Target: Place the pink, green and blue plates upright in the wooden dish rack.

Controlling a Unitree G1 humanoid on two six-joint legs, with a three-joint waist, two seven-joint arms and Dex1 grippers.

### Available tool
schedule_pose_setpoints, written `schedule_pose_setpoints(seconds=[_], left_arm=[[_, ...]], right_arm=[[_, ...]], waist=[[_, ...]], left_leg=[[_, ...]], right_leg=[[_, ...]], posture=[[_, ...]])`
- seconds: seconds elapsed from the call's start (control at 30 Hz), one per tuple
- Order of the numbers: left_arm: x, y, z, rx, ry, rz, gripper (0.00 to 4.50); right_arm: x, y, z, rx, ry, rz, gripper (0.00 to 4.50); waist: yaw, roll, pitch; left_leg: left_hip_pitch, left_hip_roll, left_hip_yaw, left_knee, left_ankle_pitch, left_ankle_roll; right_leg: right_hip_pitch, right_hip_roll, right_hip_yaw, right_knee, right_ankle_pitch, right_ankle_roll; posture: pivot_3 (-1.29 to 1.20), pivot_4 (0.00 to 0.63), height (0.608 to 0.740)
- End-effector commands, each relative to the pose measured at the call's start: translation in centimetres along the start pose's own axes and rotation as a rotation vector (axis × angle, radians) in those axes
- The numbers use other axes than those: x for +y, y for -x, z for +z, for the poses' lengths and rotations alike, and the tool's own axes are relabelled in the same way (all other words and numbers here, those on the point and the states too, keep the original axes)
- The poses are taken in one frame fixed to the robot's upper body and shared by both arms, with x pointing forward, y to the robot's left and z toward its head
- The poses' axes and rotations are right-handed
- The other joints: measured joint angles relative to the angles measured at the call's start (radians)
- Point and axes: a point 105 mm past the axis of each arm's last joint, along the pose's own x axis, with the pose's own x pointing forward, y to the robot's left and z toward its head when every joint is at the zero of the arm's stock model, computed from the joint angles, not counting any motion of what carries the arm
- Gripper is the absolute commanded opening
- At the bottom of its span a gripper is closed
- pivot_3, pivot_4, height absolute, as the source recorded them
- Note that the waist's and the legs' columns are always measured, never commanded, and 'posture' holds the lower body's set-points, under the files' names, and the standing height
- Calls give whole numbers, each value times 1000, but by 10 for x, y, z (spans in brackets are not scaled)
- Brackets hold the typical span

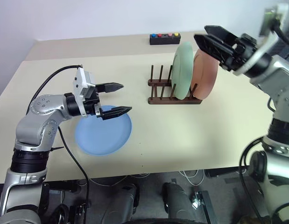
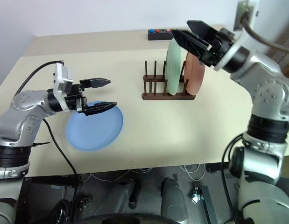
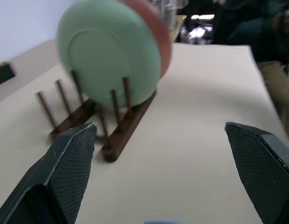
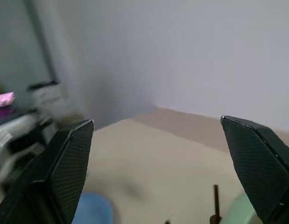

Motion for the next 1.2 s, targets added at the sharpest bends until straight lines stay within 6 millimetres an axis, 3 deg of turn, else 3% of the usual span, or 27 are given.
schedule_pose_setpoints(seconds=[0.03, 0.17, 0.3, 0.53, 0.7, 0.8, 0.9, 1.0, 1.1, 1.2], left_arm=[[28, 27, -6, 122, 40, 159, 4500], [44, 57, -16, 256, 176, 284, 4500], [42, 88, -23, 373, 359, 337, 4500], [27, 136, -65, 676, 659, 507, 4500], [28, 137, -70, 653, 835, 614, 4500], [21, 130, -79, 674, 890, 605, 4500], [15, 111, -72, 616, 947, 520, 4500], [12, 111, -87, 677, 970, 548, 4500], [11, 116, -100, 723, 1008, 580, 3608], [9, 112, -105, 723, 1038, 561, 2181]], right_arm=[[41, 13, 1, 28, -18, 273, 4455], [57, 21, -8, 73, -79, 383, 4455], [61, 22, -16, 115, -84, 422, 4455], [59, 15, -23, 114, -108, 434, 4455], [60, 12, -26, 107, -141, 445, 4455], [62, 10, -26, 106, -145, 449, 4455], [60, 10, -29, 115, -157, 437, 4455], [60, 10, -31, 121, -163, 427, 4455], [60, 12, -34, 139, -162, 409, 4500], [59, 14, -39, 165, -150, 388, 4500]], waist=[[-2, 0, 0], [-11, 0, 0], [-5, -1, 1], [-3, -1, 1], [4, -2, 1], [0, -2, 1], [-2, -2, 1], [-2, -2, 1], [-3, -2, 1], [-1, -2, 1]], left_leg=[[0, 0, 0, 0, 0, 0], [1, 1, 1, 0, 0, 0], [0, 2, 0, 0, 0, 0], [0, 2, 1, -1, 0, 0], [0, 2, 0, 0, -1, 0], [0, 2, 0, -1, -1, 0], [0, 2, 0, -1, -1, -1], [0, 2, 0, 0, -1, -1], [0, 2, 0, -1, -1, -1], [0, 2, 0, -1, -1, -1]], right_leg=[[0, 0, 0, 0, 0, 0], [0, 0, 1, 1, 0, 0], [0, 0, 0, 0, 0, 0], [-1, 0, 1, 0, 0, 0], [0, 0, 0, 0, 0, 0], [0, 0, 0, 0, 0, 0], [-1, 0, 0, 0, 0, 0], [-1, 0, 0, 1, 0, 0], [-1, 0, 1, 1, 0, 0], [-1, 0, 1, 0, 0, 0]], posture=[[0, 150, 740], [0, 150, 740], [0, 150, 740], [0, 150, 740], [0, 150, 740], [0, 150, 740], [0, 150, 740], [0, 150, 740], [0, 150, 740], [0, 150, 740]])
